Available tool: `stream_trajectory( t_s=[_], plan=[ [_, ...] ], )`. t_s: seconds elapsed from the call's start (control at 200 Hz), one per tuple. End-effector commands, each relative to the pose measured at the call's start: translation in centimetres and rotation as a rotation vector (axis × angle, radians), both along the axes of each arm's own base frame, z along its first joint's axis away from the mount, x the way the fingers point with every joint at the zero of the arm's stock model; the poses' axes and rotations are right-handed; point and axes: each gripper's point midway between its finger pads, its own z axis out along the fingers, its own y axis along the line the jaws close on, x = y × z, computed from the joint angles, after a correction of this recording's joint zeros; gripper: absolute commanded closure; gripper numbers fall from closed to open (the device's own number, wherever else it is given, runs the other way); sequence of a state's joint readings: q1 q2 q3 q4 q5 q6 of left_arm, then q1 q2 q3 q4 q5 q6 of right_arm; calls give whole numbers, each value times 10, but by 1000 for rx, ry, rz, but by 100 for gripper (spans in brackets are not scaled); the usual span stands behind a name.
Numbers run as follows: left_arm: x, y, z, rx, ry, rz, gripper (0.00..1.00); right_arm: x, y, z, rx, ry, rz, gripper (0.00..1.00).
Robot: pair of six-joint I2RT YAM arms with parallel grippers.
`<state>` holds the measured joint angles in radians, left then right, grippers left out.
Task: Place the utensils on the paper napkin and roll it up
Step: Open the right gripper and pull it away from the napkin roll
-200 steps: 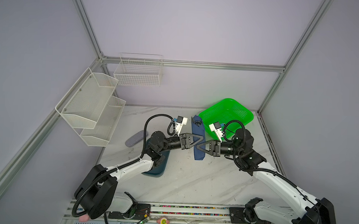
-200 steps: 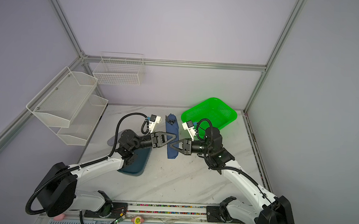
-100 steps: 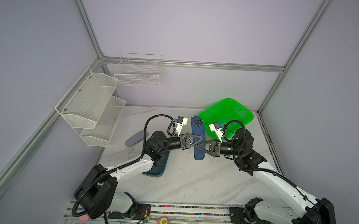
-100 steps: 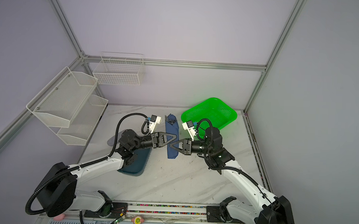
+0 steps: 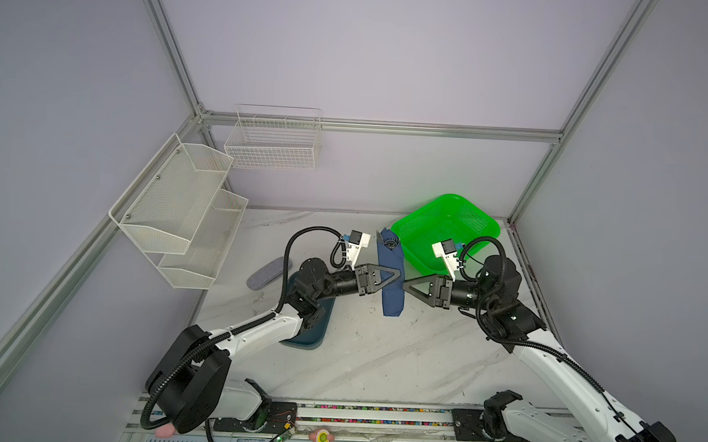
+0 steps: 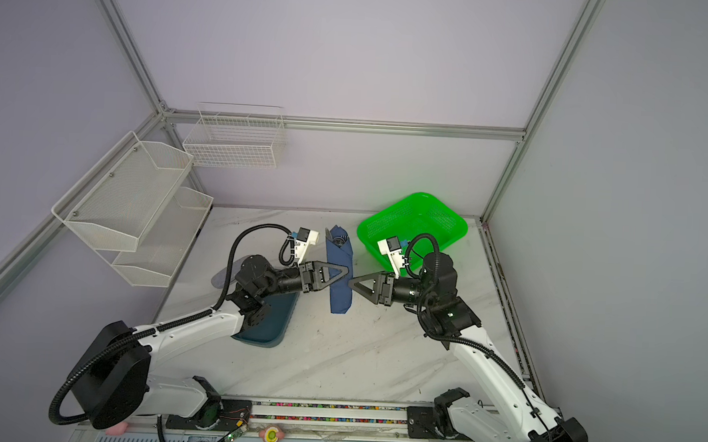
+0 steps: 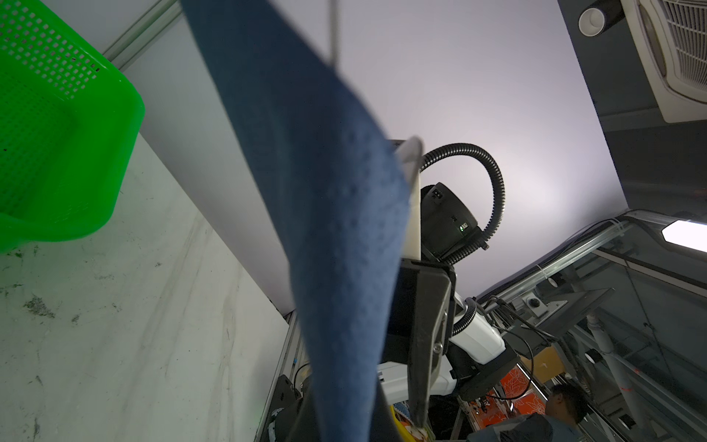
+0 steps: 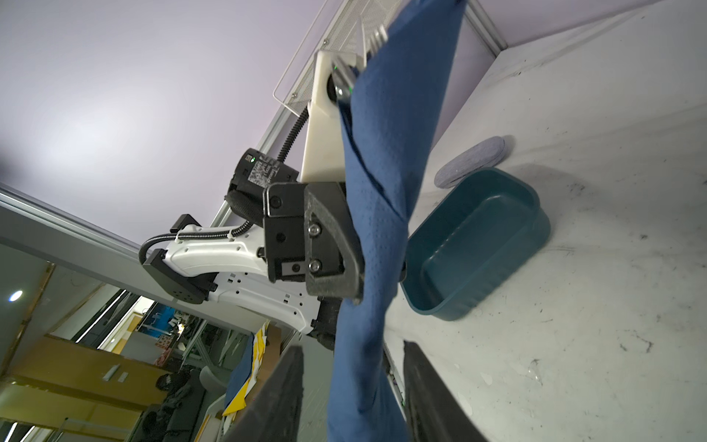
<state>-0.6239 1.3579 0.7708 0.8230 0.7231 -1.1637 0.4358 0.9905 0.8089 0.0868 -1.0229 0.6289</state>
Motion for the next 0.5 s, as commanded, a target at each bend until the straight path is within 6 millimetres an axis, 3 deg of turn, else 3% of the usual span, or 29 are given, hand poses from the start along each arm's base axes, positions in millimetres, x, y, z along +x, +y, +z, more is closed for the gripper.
stream_trajectory(
  t_s=[0.0,0.115,0.4,0.49],
  plan=[
    [-7,9,40,-90,-122,26,100,-23,-4,-10,-17,-7,74,54],
    [-5,6,49,-124,-125,5,100,-19,-3,-17,-26,9,63,56],
    [-4,2,52,-145,-124,-19,100,-13,0,-39,-72,38,76,76],
    [-4,2,54,-147,-127,-20,100,-13,-1,-46,-95,52,66,76]
  ],
)
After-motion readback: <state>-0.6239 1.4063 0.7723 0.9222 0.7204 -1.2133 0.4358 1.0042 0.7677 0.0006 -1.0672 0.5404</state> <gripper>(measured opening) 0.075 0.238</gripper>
